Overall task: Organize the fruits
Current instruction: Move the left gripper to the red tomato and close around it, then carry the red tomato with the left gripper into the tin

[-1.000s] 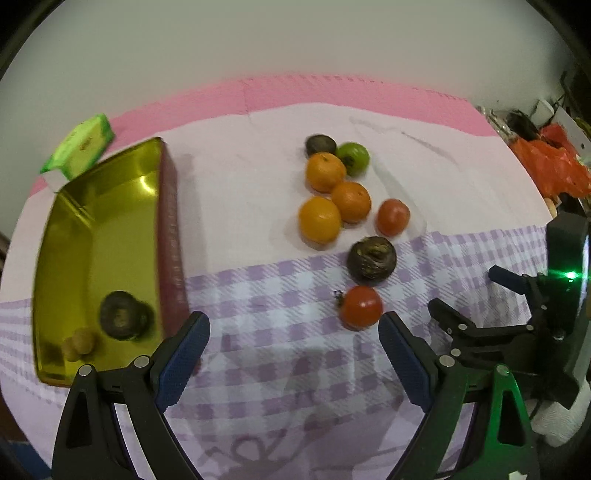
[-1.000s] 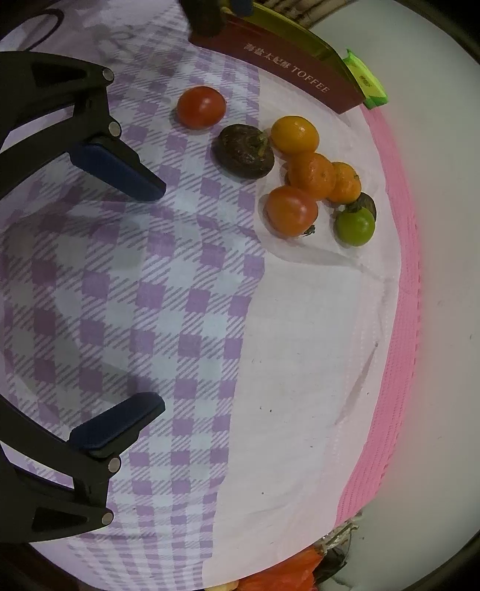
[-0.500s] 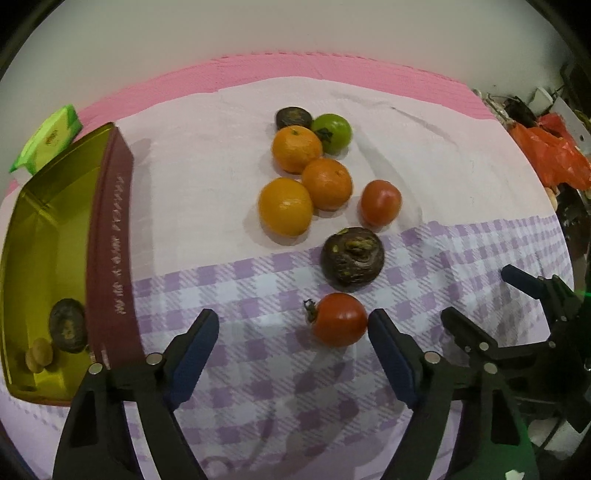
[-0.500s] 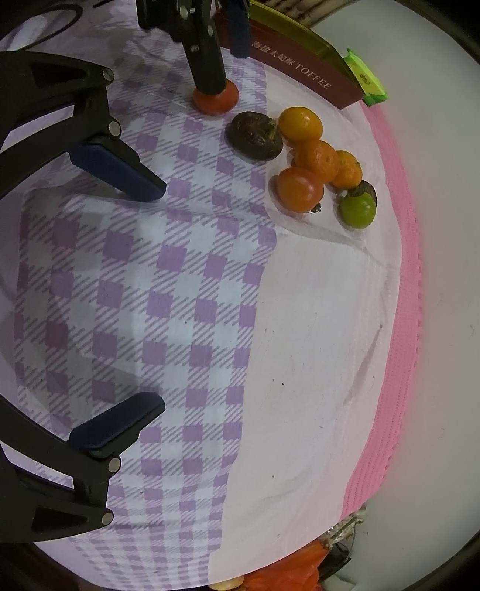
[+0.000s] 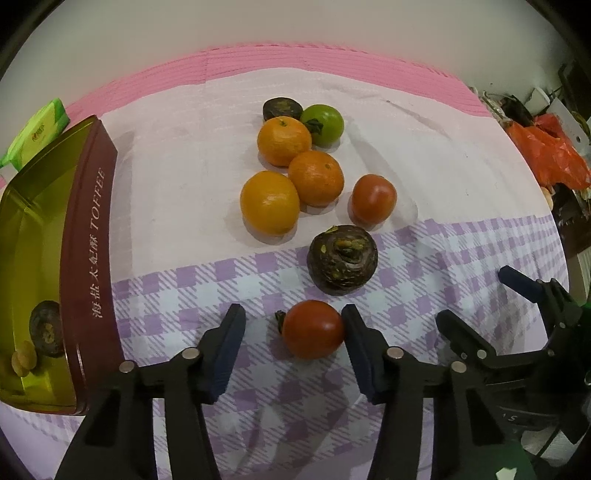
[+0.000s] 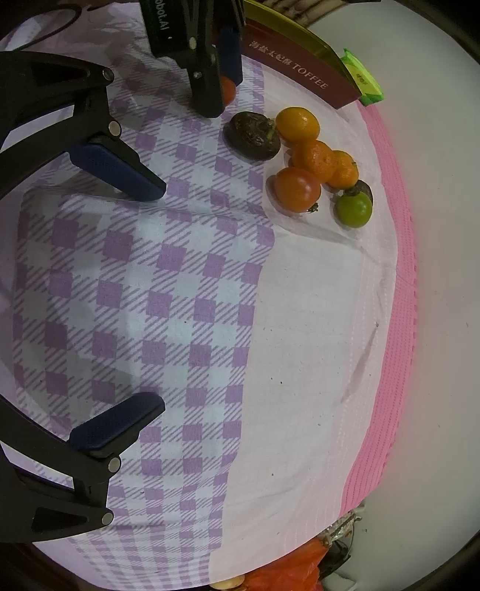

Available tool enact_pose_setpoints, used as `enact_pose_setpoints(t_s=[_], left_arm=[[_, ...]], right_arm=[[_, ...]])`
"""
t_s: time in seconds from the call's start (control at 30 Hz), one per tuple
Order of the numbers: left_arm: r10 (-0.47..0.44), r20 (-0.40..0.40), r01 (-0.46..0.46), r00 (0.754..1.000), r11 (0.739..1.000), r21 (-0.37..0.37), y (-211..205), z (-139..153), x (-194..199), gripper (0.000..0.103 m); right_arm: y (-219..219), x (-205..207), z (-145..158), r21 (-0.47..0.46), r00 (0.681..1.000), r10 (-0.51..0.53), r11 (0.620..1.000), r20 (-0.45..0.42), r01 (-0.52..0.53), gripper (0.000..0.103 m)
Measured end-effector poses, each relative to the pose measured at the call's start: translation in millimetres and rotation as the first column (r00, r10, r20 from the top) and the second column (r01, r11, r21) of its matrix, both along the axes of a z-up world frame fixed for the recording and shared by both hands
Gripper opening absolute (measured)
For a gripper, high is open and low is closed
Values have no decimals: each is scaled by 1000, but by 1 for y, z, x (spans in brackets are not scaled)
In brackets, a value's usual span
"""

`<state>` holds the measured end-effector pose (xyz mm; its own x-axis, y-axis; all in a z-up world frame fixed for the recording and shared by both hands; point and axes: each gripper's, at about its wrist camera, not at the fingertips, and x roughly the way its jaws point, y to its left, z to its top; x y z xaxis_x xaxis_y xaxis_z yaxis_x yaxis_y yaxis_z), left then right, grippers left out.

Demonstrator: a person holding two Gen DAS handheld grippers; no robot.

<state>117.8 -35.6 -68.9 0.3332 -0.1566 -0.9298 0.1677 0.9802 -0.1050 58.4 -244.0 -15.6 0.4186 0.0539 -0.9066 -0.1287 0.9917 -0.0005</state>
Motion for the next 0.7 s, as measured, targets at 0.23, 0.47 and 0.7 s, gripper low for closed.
enact_pose_setpoints(t_s=[0.23, 0.47, 0.7], left_arm=[[-6, 1, 6, 1000, 1000, -14, 3, 1, -4, 36], [-11, -2, 11, 1000, 999, -31, 7, 6, -8, 28], [11, 7, -10, 1000, 999, -39, 17, 17, -11, 28]], right_arm=[[3, 0, -1, -1, 1000, 2, 1000, 1, -2, 103], [2, -1, -1, -1, 1000, 1, 1000, 5, -1, 103], [0, -1, 0, -2, 1000, -2, 1000, 9, 2, 103]])
